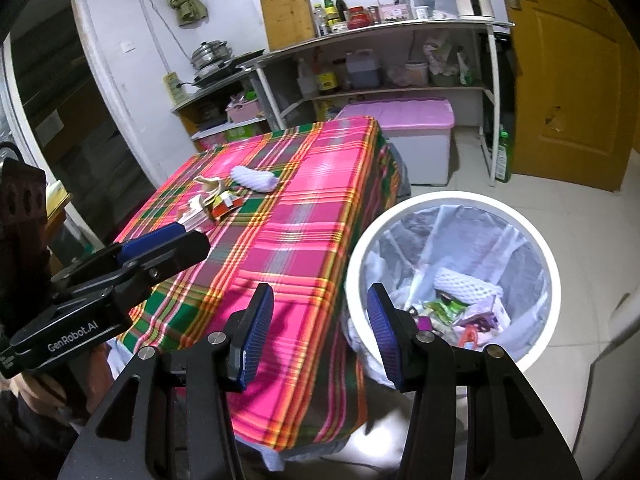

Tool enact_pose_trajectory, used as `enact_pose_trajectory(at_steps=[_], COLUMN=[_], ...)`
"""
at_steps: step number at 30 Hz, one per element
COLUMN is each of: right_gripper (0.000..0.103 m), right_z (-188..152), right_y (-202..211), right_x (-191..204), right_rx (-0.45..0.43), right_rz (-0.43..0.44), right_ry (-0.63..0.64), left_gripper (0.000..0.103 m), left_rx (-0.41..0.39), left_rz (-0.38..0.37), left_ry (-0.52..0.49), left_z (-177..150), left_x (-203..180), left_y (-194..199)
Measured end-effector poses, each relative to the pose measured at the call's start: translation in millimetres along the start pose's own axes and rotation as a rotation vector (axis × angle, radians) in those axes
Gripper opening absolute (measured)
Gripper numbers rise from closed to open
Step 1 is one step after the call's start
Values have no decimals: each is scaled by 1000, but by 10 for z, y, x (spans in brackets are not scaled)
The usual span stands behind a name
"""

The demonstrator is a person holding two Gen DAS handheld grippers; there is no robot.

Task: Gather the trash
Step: 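Move both grippers back over the remaining trash on the table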

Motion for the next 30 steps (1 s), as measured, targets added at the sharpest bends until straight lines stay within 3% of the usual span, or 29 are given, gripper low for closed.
enact_pose_trajectory(at_steps=[17,30], right_gripper=[50,50], right_z=[12,143], right_y=[-312,-699], right_x=[332,652], right_rx=[58,95], right_rz=[37,68], right_ry=[72,142], left_gripper=[51,51], left_rx=[5,1], left_rz=[84,192], left_ry=[110,211], left_z=[-320,-461], left_x=[582,1291], left_y=[147,268])
Point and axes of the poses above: each gripper's, at about its wrist camera, not at the fingertips, and y roughly against the way its jaws point, x to its left, z to its top, the point moved 3 cm from there along -y, roughly the way its jaws point, and after that the axes turned 13 degrees about -y, right-handed, at the moved point
